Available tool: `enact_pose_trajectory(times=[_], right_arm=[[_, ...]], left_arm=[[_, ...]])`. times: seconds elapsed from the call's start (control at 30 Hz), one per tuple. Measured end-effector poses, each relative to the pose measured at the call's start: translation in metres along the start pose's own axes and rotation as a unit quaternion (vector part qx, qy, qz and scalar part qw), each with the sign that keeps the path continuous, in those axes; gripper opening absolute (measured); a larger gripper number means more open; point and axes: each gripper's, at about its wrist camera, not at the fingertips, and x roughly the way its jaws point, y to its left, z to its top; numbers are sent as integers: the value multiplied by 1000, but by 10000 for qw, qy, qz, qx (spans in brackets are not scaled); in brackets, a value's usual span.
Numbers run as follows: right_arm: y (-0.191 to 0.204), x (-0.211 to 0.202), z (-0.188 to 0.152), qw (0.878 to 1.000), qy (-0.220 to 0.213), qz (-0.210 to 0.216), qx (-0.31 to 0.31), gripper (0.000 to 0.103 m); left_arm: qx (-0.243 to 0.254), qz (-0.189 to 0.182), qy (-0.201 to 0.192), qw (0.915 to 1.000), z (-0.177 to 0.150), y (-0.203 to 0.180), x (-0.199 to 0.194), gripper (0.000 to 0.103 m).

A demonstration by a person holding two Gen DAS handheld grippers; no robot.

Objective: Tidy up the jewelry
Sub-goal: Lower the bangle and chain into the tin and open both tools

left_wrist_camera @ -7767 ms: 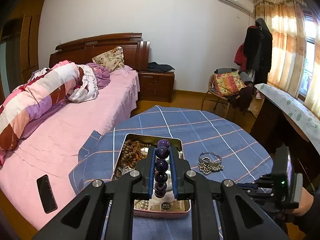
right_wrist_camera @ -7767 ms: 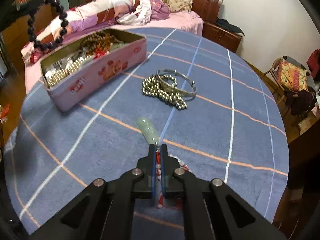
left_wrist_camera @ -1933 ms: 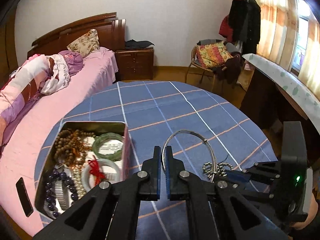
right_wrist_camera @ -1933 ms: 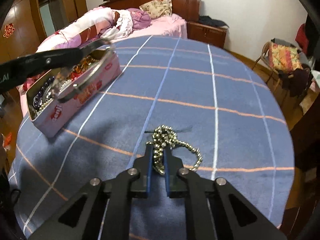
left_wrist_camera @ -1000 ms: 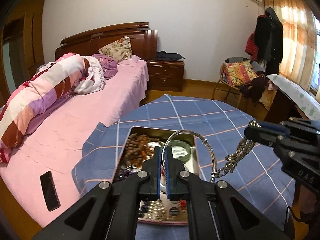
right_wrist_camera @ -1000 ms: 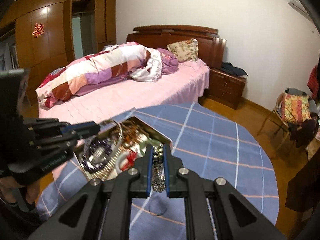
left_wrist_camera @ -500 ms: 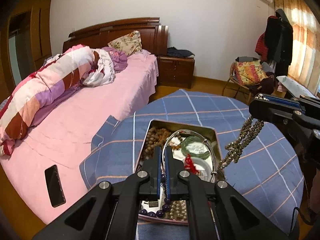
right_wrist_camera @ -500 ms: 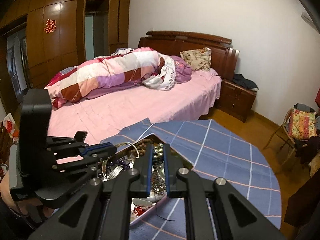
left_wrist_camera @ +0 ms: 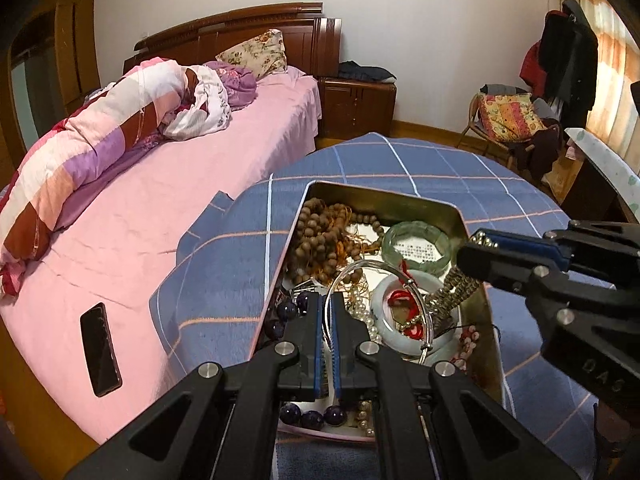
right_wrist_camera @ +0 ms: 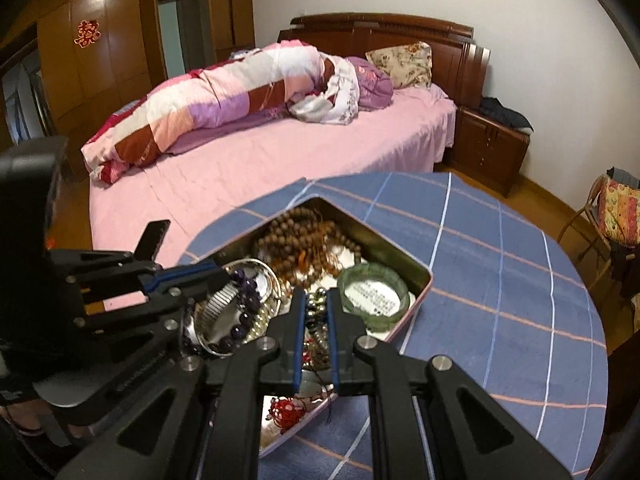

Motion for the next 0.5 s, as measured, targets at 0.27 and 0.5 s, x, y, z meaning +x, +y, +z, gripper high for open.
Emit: enact_pose_trajectory(times=[0.27, 0.5], right_arm=[[-6, 6, -6, 9999, 113, 33, 125, 50], [-9, -5, -11, 9996, -23, -157, 252, 67]], left_arm=[[-50, -28, 120, 9999, -1, -1, 3, 8], [-270, 99, -106, 9995, -3, 3, -12, 62]])
